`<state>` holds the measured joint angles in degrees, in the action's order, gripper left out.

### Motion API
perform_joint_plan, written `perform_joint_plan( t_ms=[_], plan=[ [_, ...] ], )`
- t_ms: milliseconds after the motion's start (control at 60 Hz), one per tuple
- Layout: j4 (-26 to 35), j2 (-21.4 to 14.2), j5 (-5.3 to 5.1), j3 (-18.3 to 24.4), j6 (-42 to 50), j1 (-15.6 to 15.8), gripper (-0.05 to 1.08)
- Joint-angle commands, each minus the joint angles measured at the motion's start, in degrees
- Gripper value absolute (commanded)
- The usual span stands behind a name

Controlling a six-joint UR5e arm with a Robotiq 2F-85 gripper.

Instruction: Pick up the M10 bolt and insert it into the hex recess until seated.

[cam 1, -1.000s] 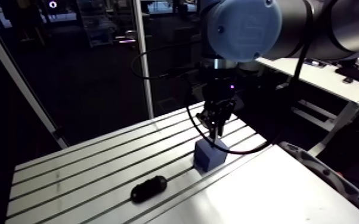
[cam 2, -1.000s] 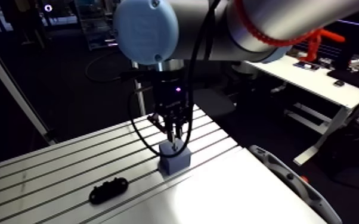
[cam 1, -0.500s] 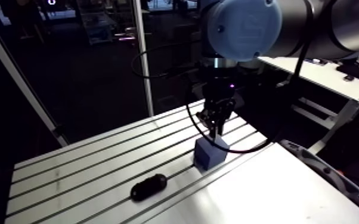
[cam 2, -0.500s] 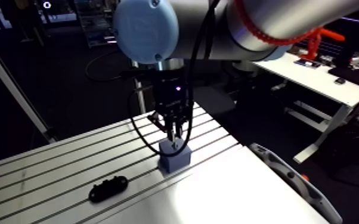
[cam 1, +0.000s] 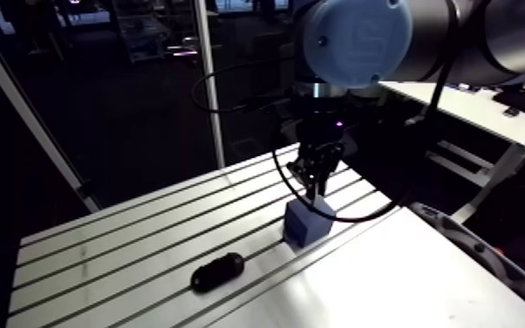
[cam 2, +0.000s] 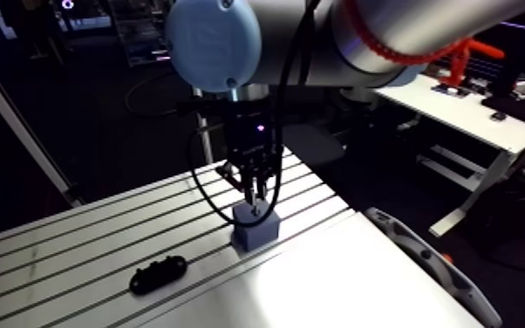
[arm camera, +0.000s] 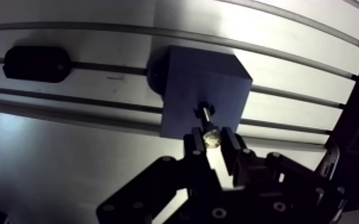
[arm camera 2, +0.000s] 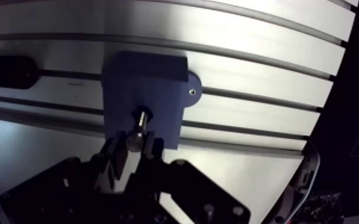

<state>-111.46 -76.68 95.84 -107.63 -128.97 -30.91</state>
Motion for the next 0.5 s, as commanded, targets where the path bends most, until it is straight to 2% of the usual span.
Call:
perform_joint_plan(
  t_ms=[17, 500],
  plan=[
    [-0.1, 0.5, 0.00, 0.2, 0.1, 0.1, 1.08],
    [0.0, 1.3, 0.00, 0.8, 0.2, 0.1, 1.08]
  ],
)
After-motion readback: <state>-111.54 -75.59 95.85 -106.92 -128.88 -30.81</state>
